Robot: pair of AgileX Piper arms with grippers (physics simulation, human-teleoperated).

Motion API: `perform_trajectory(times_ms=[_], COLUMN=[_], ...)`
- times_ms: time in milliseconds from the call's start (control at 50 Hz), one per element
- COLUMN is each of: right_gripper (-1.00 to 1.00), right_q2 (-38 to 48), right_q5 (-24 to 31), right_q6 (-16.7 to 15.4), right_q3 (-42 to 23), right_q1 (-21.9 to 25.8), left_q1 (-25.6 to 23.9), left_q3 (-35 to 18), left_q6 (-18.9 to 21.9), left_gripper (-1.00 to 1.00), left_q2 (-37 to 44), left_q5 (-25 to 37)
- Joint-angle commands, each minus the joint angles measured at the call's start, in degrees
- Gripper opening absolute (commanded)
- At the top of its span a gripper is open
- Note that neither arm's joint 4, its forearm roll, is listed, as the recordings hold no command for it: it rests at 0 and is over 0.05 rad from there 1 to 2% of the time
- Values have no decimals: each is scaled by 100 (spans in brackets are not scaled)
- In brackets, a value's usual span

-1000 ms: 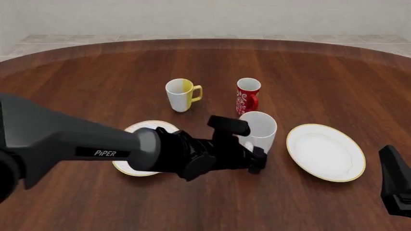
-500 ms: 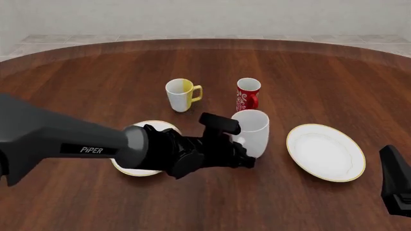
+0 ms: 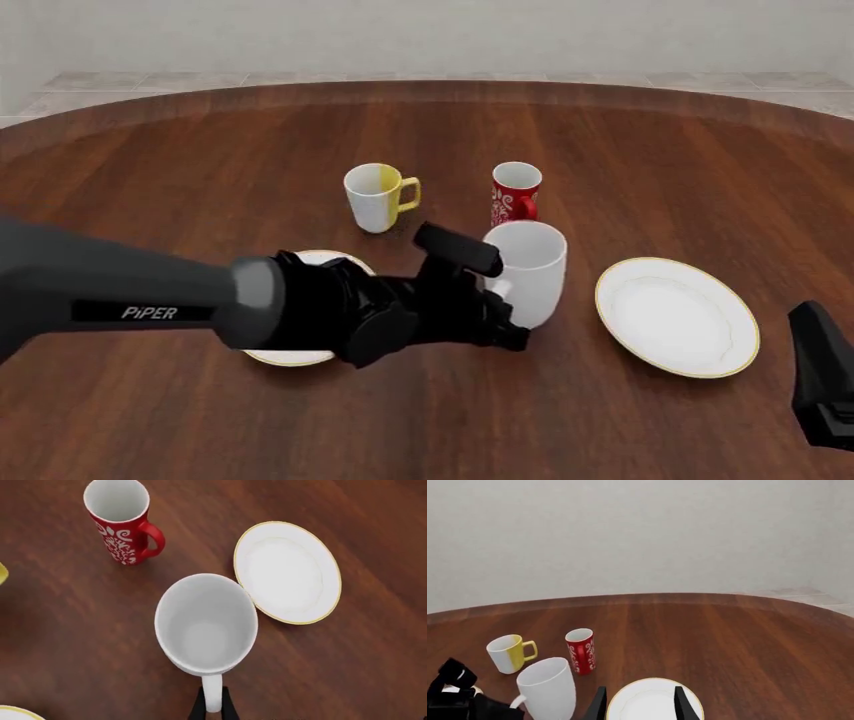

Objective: Put the white mug on the left plate.

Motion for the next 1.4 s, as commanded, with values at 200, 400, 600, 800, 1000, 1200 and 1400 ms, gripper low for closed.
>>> perform_trajectory(times_ms=[200,400,600,800,1000,1200,1400], right_gripper=[100,100,100,100,100,100,100], right_q2=[0,0,0,0,0,0,0], right_q5=[46,68,72,83,91,97,101], right_q6=[-36,-36,-44,-55,-68,-65,-70], right_q3=[-2,-2,-2,-3,-3,-3,-4], right_q1=[20,28,31,43,47,46,42], left_q1=[-256,-225,-290,-38,204,462,570], left_q3=[-256,-345,-371,-136,51,175,257], left_q6=[540,777,922,1005,1014,986,948], left_gripper=[-100,-100,-100,-100,-100,-100,-100], left_q2=[-523,-803,-1063,-1442,-1687,-1724,-1780], left_q5=[546,923,1165,1234,1260,1204,1177])
